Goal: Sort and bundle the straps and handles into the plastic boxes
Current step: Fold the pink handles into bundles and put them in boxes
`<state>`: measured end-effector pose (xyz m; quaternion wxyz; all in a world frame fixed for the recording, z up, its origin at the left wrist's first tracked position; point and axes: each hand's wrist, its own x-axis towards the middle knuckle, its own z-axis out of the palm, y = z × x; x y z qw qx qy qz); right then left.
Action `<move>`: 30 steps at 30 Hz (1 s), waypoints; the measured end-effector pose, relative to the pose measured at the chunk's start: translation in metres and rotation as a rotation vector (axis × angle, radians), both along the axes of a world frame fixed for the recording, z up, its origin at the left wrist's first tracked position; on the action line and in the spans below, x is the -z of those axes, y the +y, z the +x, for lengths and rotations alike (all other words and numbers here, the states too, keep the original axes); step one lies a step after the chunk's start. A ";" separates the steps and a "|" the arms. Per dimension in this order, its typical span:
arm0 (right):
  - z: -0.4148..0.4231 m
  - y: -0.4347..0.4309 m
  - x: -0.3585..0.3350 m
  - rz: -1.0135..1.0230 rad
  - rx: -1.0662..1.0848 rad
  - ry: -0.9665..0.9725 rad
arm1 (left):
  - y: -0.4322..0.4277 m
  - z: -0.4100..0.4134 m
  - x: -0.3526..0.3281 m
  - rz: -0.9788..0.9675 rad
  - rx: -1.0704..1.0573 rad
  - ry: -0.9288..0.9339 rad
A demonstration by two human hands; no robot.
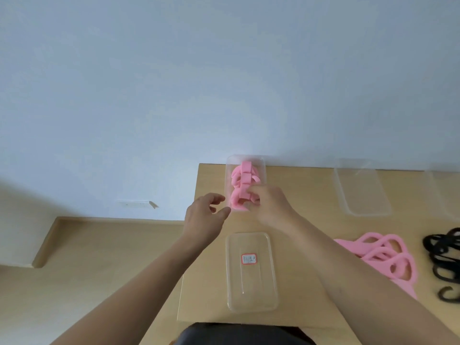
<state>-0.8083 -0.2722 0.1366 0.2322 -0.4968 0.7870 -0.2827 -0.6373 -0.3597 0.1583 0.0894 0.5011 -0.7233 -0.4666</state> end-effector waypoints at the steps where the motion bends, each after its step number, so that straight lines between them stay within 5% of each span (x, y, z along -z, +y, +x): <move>1: 0.003 0.004 -0.005 0.009 0.013 0.024 | 0.002 0.003 -0.003 -0.014 0.021 0.001; 15: 0.043 0.186 -0.022 0.162 0.311 0.132 | 0.092 -0.003 0.007 -0.401 0.556 -0.005; 24: -0.030 0.318 0.011 0.430 0.658 0.218 | 0.191 -0.069 0.037 -0.627 0.989 -0.116; 30: -0.070 0.353 0.031 0.543 0.575 0.134 | 0.263 -0.130 0.050 -0.669 1.090 -0.296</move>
